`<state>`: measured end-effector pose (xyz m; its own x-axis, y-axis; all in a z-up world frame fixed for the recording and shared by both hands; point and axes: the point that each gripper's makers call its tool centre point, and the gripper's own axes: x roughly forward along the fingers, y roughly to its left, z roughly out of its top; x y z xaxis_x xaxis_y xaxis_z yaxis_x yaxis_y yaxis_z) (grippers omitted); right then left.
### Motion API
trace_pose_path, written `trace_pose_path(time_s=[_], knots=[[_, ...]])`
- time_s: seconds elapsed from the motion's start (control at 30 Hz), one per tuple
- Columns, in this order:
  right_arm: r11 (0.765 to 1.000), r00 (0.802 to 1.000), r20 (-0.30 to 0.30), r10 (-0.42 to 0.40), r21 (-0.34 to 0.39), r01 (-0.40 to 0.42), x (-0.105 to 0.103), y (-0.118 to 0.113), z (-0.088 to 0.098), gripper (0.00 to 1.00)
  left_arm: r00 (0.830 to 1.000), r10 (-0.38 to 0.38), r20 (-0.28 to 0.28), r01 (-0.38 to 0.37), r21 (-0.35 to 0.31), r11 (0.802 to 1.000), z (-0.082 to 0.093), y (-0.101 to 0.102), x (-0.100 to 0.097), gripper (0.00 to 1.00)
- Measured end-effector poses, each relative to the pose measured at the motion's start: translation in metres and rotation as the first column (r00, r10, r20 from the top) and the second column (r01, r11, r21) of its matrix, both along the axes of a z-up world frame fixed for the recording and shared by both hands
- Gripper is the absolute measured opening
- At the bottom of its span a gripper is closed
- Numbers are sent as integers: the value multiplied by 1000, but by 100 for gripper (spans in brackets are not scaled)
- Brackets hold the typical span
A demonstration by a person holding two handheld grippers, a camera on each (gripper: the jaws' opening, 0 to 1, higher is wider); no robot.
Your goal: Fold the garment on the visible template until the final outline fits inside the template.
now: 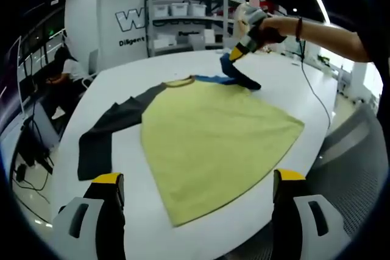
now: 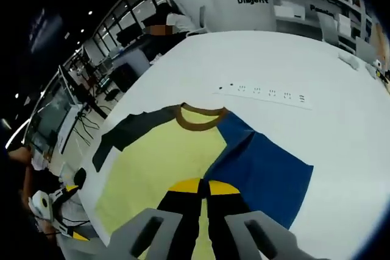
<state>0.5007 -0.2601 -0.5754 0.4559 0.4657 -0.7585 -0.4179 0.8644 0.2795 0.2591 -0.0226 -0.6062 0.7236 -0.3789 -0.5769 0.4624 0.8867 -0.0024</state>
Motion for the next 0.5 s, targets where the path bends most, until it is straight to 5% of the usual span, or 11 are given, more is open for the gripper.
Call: trace_pose_path(time_s=[0.5], knots=[[995, 995, 24, 100, -34, -99, -3, 62, -1, 0, 1000, -1, -5, 1, 0, 1000, -1, 0, -1, 97]])
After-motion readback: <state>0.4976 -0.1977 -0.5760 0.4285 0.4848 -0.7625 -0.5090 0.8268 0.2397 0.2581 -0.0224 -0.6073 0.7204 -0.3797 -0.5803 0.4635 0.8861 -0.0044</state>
